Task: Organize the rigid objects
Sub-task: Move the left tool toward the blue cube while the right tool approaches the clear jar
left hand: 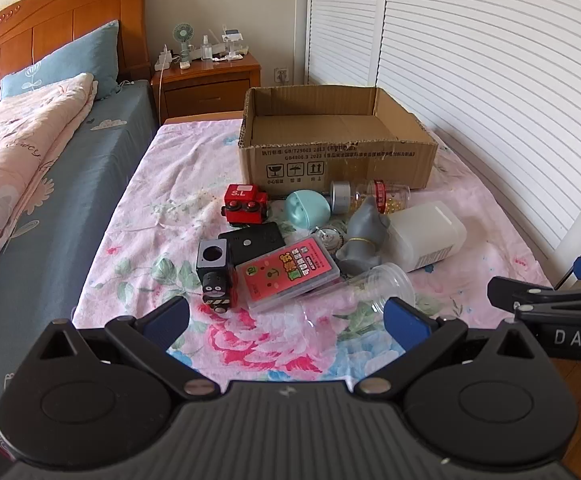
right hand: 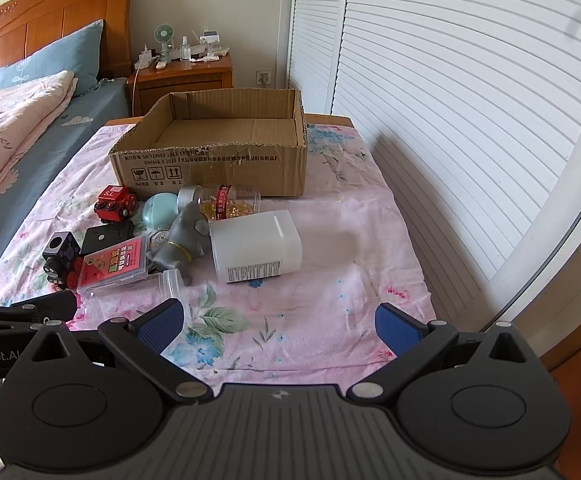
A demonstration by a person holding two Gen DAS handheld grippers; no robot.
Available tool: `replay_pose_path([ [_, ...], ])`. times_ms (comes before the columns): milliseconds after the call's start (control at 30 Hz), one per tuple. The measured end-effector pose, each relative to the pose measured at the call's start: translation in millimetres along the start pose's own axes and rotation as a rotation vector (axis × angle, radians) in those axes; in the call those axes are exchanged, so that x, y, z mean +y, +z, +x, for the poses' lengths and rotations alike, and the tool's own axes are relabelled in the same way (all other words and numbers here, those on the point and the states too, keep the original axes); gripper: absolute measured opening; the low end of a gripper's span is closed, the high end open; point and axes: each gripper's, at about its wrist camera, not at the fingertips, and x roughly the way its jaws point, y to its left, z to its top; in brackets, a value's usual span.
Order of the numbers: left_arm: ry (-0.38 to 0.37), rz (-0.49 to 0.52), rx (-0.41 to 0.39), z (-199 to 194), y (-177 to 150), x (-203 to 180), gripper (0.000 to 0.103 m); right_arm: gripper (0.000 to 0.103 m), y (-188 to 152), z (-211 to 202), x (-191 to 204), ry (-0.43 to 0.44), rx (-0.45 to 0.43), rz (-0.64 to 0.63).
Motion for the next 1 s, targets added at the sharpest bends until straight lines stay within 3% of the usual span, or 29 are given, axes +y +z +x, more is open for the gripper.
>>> replay_pose_path([
  [767,-0.013,0.030,-0.013,-0.5,2.9,2.9,0.102,0.103,2.6,-1.5,0.4,0.004,-0.008,0.000],
  [1000,-0.056,0.061,-0.003,3.8,4.2,7.6,0.102,0.103,5.8,2.7,2.1,0.024,-0.017,-0.016],
])
